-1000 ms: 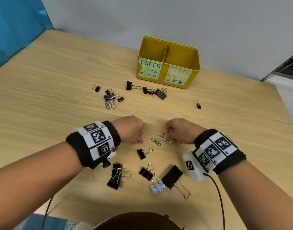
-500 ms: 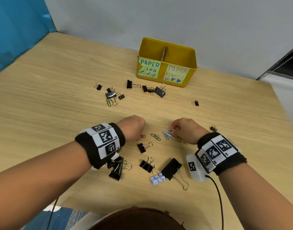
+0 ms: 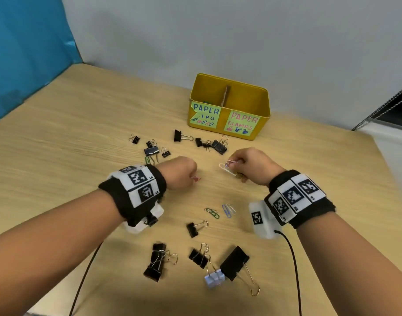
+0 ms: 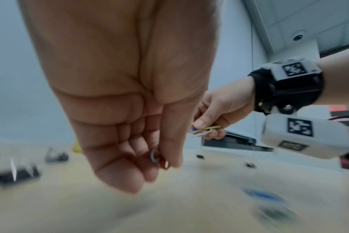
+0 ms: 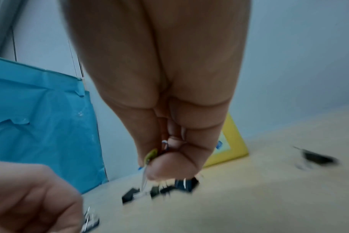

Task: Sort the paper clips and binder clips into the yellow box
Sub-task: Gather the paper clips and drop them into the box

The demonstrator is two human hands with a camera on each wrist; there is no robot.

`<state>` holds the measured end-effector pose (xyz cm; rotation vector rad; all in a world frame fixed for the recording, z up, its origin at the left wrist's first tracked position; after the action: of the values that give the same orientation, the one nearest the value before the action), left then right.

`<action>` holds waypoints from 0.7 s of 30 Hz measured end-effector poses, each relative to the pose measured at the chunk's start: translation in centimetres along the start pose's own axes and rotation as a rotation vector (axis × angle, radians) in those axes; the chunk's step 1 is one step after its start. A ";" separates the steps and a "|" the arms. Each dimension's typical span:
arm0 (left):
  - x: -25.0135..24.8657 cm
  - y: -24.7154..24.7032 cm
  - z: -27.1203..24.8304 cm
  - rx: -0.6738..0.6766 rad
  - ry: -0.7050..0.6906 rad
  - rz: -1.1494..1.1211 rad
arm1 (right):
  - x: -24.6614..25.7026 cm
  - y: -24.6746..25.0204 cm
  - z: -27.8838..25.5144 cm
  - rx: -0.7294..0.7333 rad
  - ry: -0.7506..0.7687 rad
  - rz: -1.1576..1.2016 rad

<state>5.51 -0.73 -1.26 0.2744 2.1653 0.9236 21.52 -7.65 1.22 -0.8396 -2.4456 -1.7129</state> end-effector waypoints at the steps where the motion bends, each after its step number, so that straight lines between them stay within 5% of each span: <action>1: -0.4 1.6 0.6 -0.054 -0.012 -0.035 | 0.6 1.3 0.7 -0.048 0.016 0.022; 6: -3.2 9.8 4.9 -0.419 -0.093 -0.289 | 3.6 8.4 6.5 -0.396 0.010 0.120; 9: -4.3 12.7 7.9 -0.604 -0.097 -0.243 | 4.9 10.6 10.5 -0.503 -0.064 0.030; 17: -4.0 14.5 12.2 -0.619 -0.005 0.047 | 5.7 9.9 14.2 -0.375 -0.060 -0.104; 21: -4.2 13.1 9.7 -0.658 -0.115 0.156 | 4.8 9.7 11.0 -0.454 0.009 -0.082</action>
<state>14.16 11.91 5.70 0.1631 1.6411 1.6014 24.73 6.33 6.83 -0.7628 -2.1376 -2.3438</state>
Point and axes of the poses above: each hand's wrist, its own z-axis towards the middle knuckle, its own y-axis out of the back of the hand, x = y × z, the point moved 2 cm from there along z, towards the middle knuckle, and after that the axes turned 15 degrees about -z, right-handed, at the moved point
